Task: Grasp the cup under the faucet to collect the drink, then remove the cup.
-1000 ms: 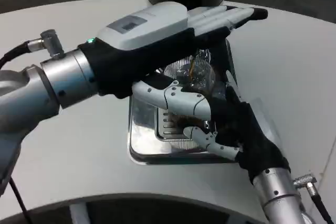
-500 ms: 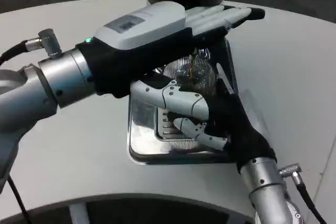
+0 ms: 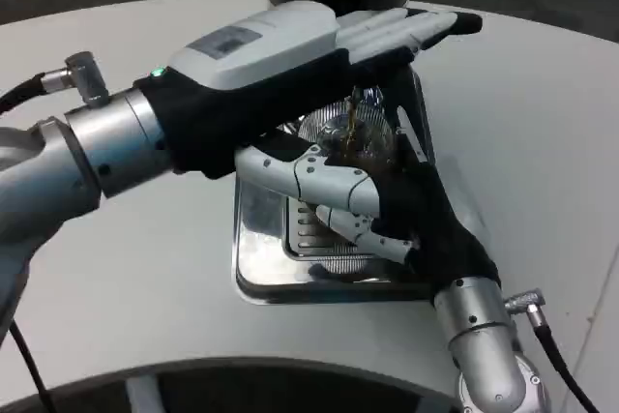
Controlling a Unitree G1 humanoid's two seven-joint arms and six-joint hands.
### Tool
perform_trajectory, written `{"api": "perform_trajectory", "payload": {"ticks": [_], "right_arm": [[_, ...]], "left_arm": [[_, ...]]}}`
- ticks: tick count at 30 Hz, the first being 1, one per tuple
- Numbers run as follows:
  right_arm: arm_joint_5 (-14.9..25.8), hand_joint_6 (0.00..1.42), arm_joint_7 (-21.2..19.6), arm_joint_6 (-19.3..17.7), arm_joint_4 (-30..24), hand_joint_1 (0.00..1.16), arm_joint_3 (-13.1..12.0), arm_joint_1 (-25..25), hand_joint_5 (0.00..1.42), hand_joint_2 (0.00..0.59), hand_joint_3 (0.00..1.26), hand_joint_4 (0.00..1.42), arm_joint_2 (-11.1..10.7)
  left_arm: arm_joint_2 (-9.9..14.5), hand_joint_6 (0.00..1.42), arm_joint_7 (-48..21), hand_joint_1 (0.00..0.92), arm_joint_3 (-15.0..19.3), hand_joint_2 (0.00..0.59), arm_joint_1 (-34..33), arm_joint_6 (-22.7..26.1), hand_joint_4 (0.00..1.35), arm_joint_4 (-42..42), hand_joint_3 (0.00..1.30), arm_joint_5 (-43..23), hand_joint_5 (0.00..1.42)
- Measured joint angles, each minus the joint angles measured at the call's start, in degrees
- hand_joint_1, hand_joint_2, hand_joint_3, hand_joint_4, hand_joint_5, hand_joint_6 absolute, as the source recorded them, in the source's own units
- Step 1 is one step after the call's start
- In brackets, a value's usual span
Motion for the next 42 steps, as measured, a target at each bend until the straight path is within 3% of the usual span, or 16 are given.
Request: {"api": "perform_trajectory", "payload": {"ticks": [8,12,17,26,32,37,39,42], "right_arm": [[0.12,0.00,-0.86,-0.59,1.44,0.73,0.44,-0.82,0.00,0.193,0.00,0.00,0.45],[0.11,0.00,-0.99,-1.30,1.79,0.73,0.76,-1.02,0.00,0.194,0.00,0.00,0.59],[0.22,0.02,-1.40,-2.29,3.19,0.75,0.80,-1.75,0.00,0.199,0.00,0.00,0.67],[0.76,0.13,-3.29,-4.65,7.45,0.82,0.77,-4.15,0.07,0.191,0.00,0.09,1.22],[1.47,0.51,-4.97,-6.45,9.90,0.94,0.40,-5.57,0.37,0.193,0.13,0.36,2.17],[1.80,0.66,-6.60,-8.62,12.72,1.01,0.35,-6.95,0.52,0.208,0.24,0.50,2.20],[1.84,0.85,-7.48,-9.62,13.38,1.04,0.34,-7.11,0.65,0.216,0.30,0.57,2.34],[1.67,1.03,-9.38,-10.67,14.70,1.11,0.34,-7.51,0.79,0.212,0.40,0.66,2.76]], "left_arm": [[0.05,0.00,2.12,0.000,2.27,0.127,2.25,0.02,0.00,-0.11,0.00,-0.57,0.00],[-3.56,0.00,9.07,0.000,9.02,0.133,7.57,-0.72,0.00,-1.84,0.00,-3.68,0.00],[-3.69,0.00,12.25,0.000,15.06,0.141,12.80,0.69,0.00,-6.14,0.00,-6.86,0.00],[-2.75,0.00,12.34,0.000,18.91,0.151,21.62,3.71,0.00,-10.16,0.00,-9.10,0.00],[-2.70,0.00,12.34,0.000,19.45,0.152,23.65,4.93,0.00,-10.69,0.00,-9.37,0.00],[-2.68,0.00,12.31,0.000,19.50,0.154,24.81,6.01,0.00,-10.91,0.00,-9.59,0.00],[-2.58,0.00,12.30,0.000,19.51,0.154,24.95,6.29,0.00,-10.91,0.00,-9.69,0.00],[-1.79,0.00,11.93,0.000,19.51,0.156,25.55,6.29,0.00,-10.91,0.00,-9.68,0.00]]}}
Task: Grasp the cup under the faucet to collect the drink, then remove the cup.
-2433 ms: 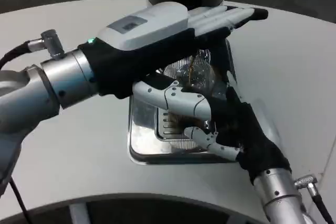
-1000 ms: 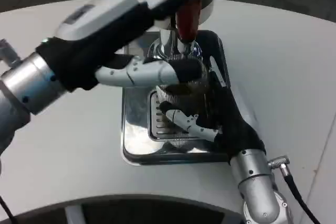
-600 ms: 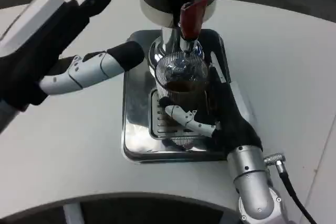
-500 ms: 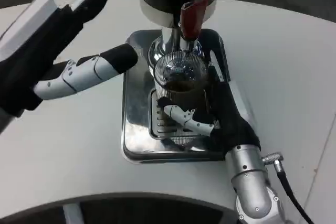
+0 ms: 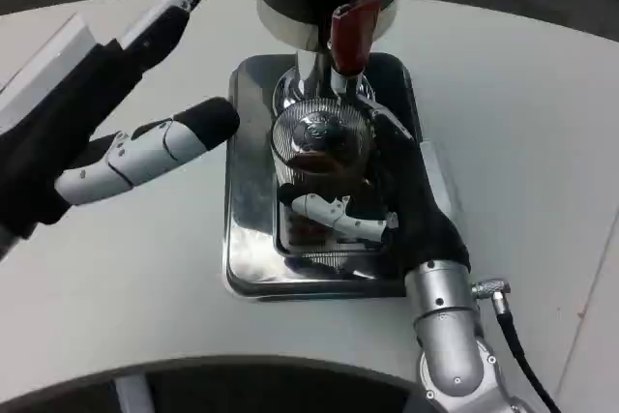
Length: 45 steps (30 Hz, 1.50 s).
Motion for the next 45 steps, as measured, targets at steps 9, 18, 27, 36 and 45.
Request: {"api": "perform_trajectory", "payload": {"ticks": [9,18,27,36,45], "right_arm": [[-2.23,1.26,-5.20,-0.53,0.35,1.15,0.33,0.57,0.93,0.140,0.58,0.77,1.14],[-3.87,1.33,-7.89,-0.89,-0.37,1.16,0.24,1.73,0.97,0.135,0.58,0.81,1.16],[-5.34,1.35,-7.07,-0.42,-3.45,1.16,1.03,3.58,0.98,0.134,0.59,0.83,0.56],[-6.57,1.36,1.68,1.19,-8.33,1.16,3.80,4.24,0.98,0.141,0.59,0.84,-2.32],[-7.34,1.37,5.49,3.55,-15.68,1.16,4.67,8.87,0.98,0.140,0.60,0.85,-3.14]], "left_arm": [[0.88,0.00,-2.09,0.000,-0.25,0.159,0.26,0.00,0.00,0.08,0.00,-0.05,0.00],[1.05,0.00,-2.83,0.000,-0.33,0.160,1.76,0.11,0.00,0.09,0.00,-0.09,0.00],[1.26,0.00,-2.84,0.000,-0.23,0.154,2.98,0.18,0.00,0.00,0.00,-1.18,0.00],[1.88,0.00,-2.81,0.000,-0.18,0.148,6.97,1.07,0.00,-0.31,0.00,1.12,0.00],[3.59,0.00,-2.16,0.000,0.55,0.140,11.23,1.03,0.00,-2.38,0.00,7.87,0.00]]}}
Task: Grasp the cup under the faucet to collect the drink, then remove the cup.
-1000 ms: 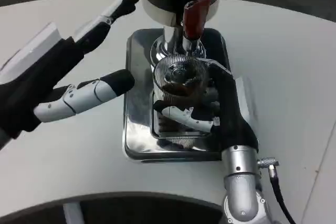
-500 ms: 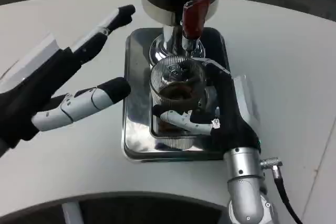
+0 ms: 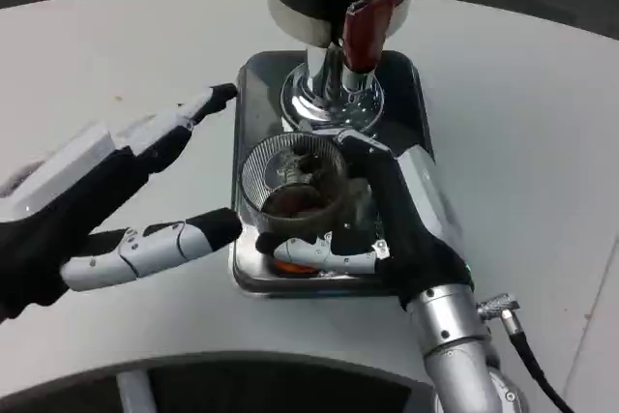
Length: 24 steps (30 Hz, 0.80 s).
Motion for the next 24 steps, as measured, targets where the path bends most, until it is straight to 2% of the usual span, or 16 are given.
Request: {"api": "perform_trajectory", "payload": {"ticks": [4,13,21,24], "right_arm": [[-0.18,1.37,1.43,0.91,-3.73,1.16,-0.09,2.00,0.98,0.137,0.60,0.86,-0.36],[-0.05,1.39,5.17,2.53,-11.75,1.16,-1.13,4.54,0.99,0.138,0.60,0.86,-2.45],[2.56,1.40,9.57,5.66,-18.62,1.16,-3.00,8.55,0.99,0.135,0.61,0.86,-3.02],[3.09,1.40,11.20,6.66,-21.90,1.16,-3.28,10.95,0.99,0.134,0.62,0.87,-3.55]], "left_arm": [[1.44,0.00,0.17,0.000,0.34,0.133,2.44,0.00,0.00,-1.76,0.00,4.35,0.00],[1.51,0.00,1.64,0.000,4.38,0.131,9.15,-0.48,0.00,-7.79,0.00,8.81,0.00],[0.81,0.00,2.71,0.000,7.36,0.129,14.69,-0.41,0.00,-11.29,0.00,11.36,0.00],[-0.27,0.00,3.76,0.000,8.23,0.127,16.36,0.16,0.00,-12.58,0.00,13.79,0.00]]}}
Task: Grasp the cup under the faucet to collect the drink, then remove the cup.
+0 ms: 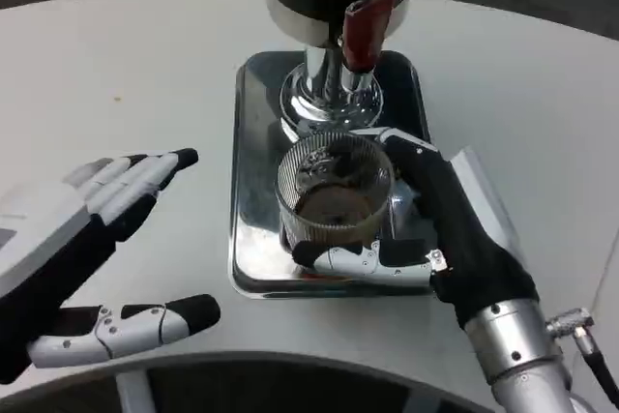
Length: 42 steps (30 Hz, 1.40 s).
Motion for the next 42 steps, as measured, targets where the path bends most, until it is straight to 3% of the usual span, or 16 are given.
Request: {"api": "perform_trajectory", "payload": {"ticks": [12,16,21,30,42], "right_arm": [[3.46,1.40,7.17,4.72,-14.85,1.16,-1.06,6.03,0.99,0.134,0.63,0.87,-1.53],[3.35,1.40,9.67,5.88,-19.10,1.16,-0.67,8.44,0.99,0.133,0.63,0.87,-3.29],[4.55,1.40,12.85,7.20,-23.90,1.15,0.09,11.00,0.99,0.133,0.63,0.87,-3.98],[6.76,1.40,17.17,8.31,-30.77,1.15,0.11,13.43,0.99,0.139,0.63,0.87,-6.09],[8.75,1.40,17.46,9.50,-37.97,1.14,-2.39,21.66,0.99,0.141,0.63,0.87,-5.74]], "left_arm": [[-5.12,0.00,1.81,0.000,-1.66,0.107,5.13,2.37,0.00,-7.05,0.00,10.56,0.00],[-6.89,0.00,2.26,0.000,-2.79,0.111,6.07,2.81,0.00,-8.30,0.00,12.93,0.00],[-8.95,0.00,4.67,0.000,-3.07,0.104,9.04,1.66,0.00,-9.57,0.00,15.14,0.00],[-10.04,0.00,5.82,0.000,-3.37,0.100,12.42,-0.82,0.00,-11.67,0.00,17.31,0.00],[-11.39,0.00,6.02,0.000,-7.19,0.092,10.55,-1.05,0.00,-13.85,0.00,19.36,0.00]]}}
